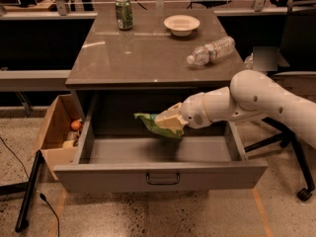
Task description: Place green rice chip bag into top drawer
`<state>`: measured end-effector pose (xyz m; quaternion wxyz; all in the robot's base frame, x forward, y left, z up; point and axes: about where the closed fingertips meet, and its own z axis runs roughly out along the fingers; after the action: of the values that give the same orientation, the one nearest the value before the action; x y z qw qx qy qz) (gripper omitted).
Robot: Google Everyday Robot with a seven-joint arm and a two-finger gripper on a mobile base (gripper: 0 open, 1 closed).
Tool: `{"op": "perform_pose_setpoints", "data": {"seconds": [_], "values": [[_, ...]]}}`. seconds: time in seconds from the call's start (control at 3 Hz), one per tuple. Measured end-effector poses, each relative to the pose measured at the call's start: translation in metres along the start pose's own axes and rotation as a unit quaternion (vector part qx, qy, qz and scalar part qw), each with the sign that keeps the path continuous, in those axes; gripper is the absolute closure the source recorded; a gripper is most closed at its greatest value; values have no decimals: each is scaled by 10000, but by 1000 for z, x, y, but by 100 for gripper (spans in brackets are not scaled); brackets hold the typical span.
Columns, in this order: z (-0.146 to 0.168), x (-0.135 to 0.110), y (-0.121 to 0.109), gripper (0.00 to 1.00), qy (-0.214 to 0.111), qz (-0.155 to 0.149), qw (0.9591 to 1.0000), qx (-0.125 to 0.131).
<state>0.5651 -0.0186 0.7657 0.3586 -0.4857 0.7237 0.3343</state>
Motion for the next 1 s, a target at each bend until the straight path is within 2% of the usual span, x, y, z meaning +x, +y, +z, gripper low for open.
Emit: {"op": "perform_pose_setpoints", "data": {"seconds": [0.33,1.0], "values": [[16,-1,-21,82,-67,-94,9999,35],[32,2,-35,36,-81,-89,9999,91]]}}
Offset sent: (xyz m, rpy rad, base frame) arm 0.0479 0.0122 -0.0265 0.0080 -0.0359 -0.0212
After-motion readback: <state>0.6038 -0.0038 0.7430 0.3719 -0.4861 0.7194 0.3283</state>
